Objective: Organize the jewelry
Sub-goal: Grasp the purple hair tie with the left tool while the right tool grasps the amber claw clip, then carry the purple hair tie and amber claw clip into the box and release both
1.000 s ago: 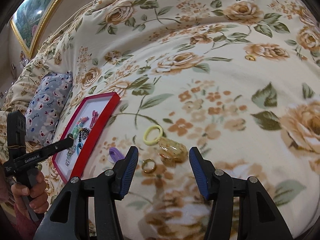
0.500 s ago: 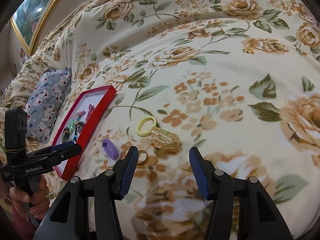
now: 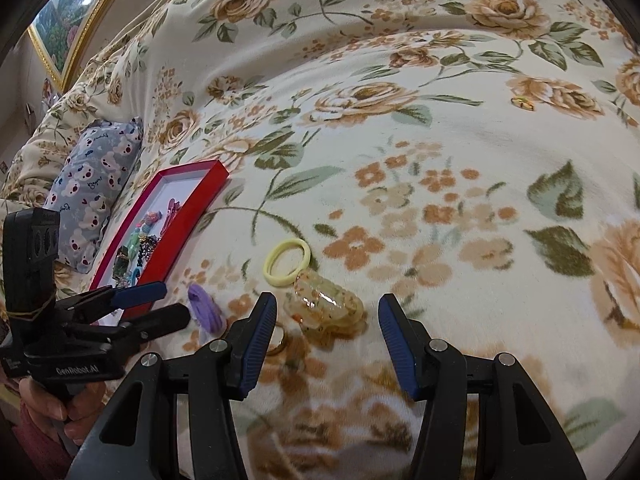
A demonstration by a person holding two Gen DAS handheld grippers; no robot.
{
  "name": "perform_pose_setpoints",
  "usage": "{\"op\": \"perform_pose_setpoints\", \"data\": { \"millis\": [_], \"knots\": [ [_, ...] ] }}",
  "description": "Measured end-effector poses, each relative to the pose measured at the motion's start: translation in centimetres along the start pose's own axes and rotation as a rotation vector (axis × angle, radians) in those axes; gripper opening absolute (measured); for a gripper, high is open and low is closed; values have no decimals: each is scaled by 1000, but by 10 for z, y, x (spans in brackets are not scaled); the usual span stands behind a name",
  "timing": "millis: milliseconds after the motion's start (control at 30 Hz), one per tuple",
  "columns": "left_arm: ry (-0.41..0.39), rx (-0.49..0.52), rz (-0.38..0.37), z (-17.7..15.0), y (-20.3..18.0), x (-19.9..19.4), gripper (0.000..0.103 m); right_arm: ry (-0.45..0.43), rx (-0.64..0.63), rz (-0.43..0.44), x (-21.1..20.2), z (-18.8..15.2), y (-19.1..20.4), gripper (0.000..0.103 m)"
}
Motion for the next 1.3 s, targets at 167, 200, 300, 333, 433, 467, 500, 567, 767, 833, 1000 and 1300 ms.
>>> {"op": "perform_pose_setpoints", "data": {
  "millis": [167, 200, 300, 333, 433, 467, 500, 567, 767, 833, 1000, 1300],
  "knots": [
    [14, 32, -6, 1, -7, 19, 54, 8, -8, 2, 8, 0, 1, 44],
    [19, 37, -21, 0, -9, 22, 45, 8, -8, 2, 9, -1, 1, 44],
    [15, 45, -49, 1, -13, 26, 26, 1, -10, 3, 7, -2, 2, 44],
    [9, 47, -44, 2, -13, 25, 24, -3, -10, 4, 6, -2, 2, 44],
    [-3, 39, -50, 4, -10, 21, 14, -10, -9, 15, 0, -3, 5, 44],
    [-7, 32, -57, 3, -9, 18, 11, -14, -8, 19, -2, -2, 7, 44],
    [-13, 23, -64, 4, -7, 16, 9, -17, -7, 22, -3, -2, 9, 44],
    [-20, 10, -73, 1, -4, 9, 8, -24, -10, 32, -7, -1, 14, 44],
    [-51, -19, -81, -9, 4, -13, 7, -40, -32, 63, -16, 1, 35, 44],
    [-63, -28, -80, -12, 8, -22, 6, -42, -42, 73, -18, 1, 43, 44],
    [-99, -63, -72, -18, 24, -47, 6, -36, -68, 88, -18, -2, 60, 44],
    [-149, -128, -29, -39, 58, -88, 6, -9, -126, 133, -8, -11, 102, 44]
  ]
}}
Point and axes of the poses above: each gripper's, at about its wrist camera, not at the fingertips, and x roughly the way its jaws point, y to its left, z to its top, the point moved 10 cm from there along x, roughly the way its jaws point, and after that the axes turned 7 degrees about x, right-handed, at the moved point
